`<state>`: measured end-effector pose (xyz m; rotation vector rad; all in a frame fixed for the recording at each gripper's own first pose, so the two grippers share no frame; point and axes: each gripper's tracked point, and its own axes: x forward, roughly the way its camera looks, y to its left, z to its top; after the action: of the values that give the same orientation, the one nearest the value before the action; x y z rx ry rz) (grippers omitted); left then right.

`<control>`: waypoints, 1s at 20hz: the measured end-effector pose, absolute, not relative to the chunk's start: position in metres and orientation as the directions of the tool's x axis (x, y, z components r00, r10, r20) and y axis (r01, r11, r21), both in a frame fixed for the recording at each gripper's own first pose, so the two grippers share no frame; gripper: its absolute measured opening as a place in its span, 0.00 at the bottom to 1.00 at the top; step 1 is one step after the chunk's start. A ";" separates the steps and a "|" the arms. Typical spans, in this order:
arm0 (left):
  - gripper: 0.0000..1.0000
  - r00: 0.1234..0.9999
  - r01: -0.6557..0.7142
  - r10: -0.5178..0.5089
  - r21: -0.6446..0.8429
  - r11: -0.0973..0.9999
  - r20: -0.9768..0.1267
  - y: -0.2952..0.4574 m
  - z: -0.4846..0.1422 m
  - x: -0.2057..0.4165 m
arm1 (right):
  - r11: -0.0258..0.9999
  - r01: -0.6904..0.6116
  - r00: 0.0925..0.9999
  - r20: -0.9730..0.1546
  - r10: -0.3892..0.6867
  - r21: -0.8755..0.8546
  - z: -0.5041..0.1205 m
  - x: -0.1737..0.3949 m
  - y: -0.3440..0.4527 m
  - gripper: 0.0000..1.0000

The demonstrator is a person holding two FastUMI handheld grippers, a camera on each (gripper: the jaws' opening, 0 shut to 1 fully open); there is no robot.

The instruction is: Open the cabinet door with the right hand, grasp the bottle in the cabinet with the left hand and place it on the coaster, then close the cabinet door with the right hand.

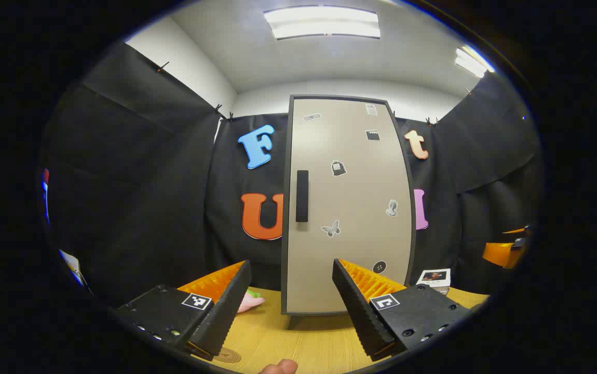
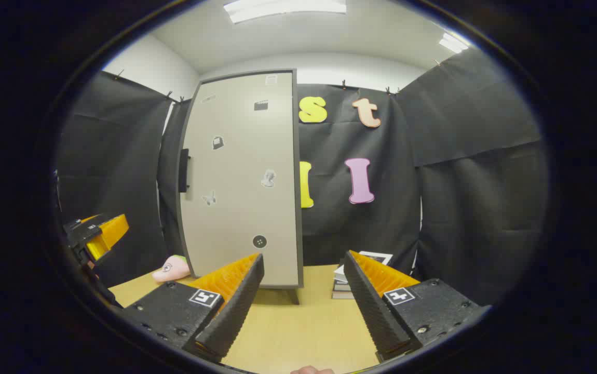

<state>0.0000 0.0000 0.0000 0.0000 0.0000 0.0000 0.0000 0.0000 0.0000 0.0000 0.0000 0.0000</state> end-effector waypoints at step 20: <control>0.95 1.000 -0.011 0.011 -0.011 1.000 -0.013 0.008 -0.005 -0.001 | 0.999 -0.025 1.000 0.007 0.025 -0.033 0.004 -0.002 0.014 0.95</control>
<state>-0.0010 0.0079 -0.0045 -0.0107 0.0125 0.0114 -0.0020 0.0144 0.0041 -0.0328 -0.0079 0.0247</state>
